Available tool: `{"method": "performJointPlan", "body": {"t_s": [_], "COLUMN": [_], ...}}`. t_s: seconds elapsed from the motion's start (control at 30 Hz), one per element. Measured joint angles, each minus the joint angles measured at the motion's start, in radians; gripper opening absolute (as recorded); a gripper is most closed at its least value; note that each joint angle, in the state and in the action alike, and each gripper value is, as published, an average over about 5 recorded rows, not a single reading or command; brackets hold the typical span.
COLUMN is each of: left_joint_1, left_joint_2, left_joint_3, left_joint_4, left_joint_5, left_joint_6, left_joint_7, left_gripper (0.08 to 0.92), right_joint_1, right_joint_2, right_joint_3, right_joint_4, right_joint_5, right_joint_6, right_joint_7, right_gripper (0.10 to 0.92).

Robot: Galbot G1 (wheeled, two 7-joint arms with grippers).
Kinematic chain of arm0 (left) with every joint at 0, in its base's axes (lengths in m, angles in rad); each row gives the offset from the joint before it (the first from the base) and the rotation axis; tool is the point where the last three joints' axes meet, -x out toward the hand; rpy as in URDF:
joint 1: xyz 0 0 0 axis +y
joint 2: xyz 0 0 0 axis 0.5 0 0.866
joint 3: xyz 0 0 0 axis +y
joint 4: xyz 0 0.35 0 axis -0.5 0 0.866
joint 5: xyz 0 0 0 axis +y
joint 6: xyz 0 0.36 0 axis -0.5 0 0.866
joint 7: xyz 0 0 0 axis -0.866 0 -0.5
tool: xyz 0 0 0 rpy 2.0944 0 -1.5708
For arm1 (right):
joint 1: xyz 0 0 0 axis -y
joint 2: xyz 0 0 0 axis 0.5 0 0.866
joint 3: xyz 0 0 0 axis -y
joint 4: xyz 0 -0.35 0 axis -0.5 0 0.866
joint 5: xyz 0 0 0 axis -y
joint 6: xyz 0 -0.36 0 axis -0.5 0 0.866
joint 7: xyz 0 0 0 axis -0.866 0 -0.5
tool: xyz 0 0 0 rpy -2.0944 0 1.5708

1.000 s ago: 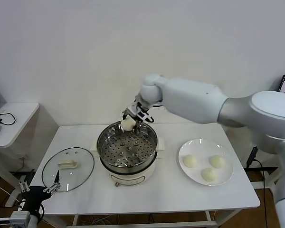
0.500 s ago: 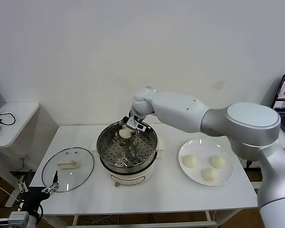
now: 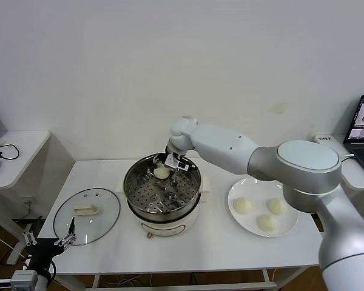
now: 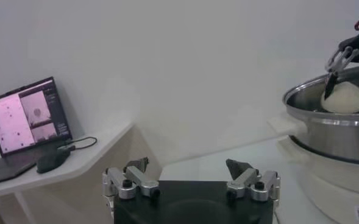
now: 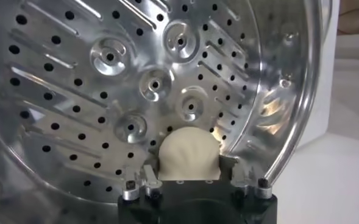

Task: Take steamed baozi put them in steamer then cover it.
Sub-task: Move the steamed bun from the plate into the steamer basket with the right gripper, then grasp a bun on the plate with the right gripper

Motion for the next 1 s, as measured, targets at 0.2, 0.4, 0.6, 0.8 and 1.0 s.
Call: {"method": "performJointPlan", "body": {"t_s": [0.2, 0.4, 0.6, 0.8, 1.0], "left_joint_1": [0.007, 0.016, 0.022, 0.022, 0.012], "left_joint_2": [-0.002, 0.004, 0.014, 0.028, 0.039], "left_joint_3": [-0.002, -0.01, -0.018, -0.024, -0.018], "left_joint_4": [-0.01, -0.028, -0.042, -0.045, -0.037], "left_joint_5": [0.0, 0.0, -0.001, -0.007, -0.008], "left_joint_6": [0.001, 0.002, 0.003, 0.004, 0.004], "left_joint_7": [0.001, 0.003, 0.005, 0.006, 0.008], "left_gripper": [0.823, 0.823, 0.823, 0.823, 0.823], "right_joint_1": [0.027, 0.102, 0.185, 0.226, 0.221], "right_joint_2": [-0.025, -0.091, -0.202, -0.361, -0.548], "right_joint_3": [-0.002, -0.02, -0.023, -0.016, 0.006], "right_joint_4": [0.032, 0.142, 0.285, 0.437, 0.58], "right_joint_5": [0.043, 0.173, 0.31, 0.409, 0.464], "right_joint_6": [-0.025, -0.141, -0.317, -0.508, -0.647], "right_joint_7": [-0.026, -0.087, -0.132, -0.151, -0.166], "right_gripper": [0.82, 0.823, 0.823, 0.823, 0.823]}}
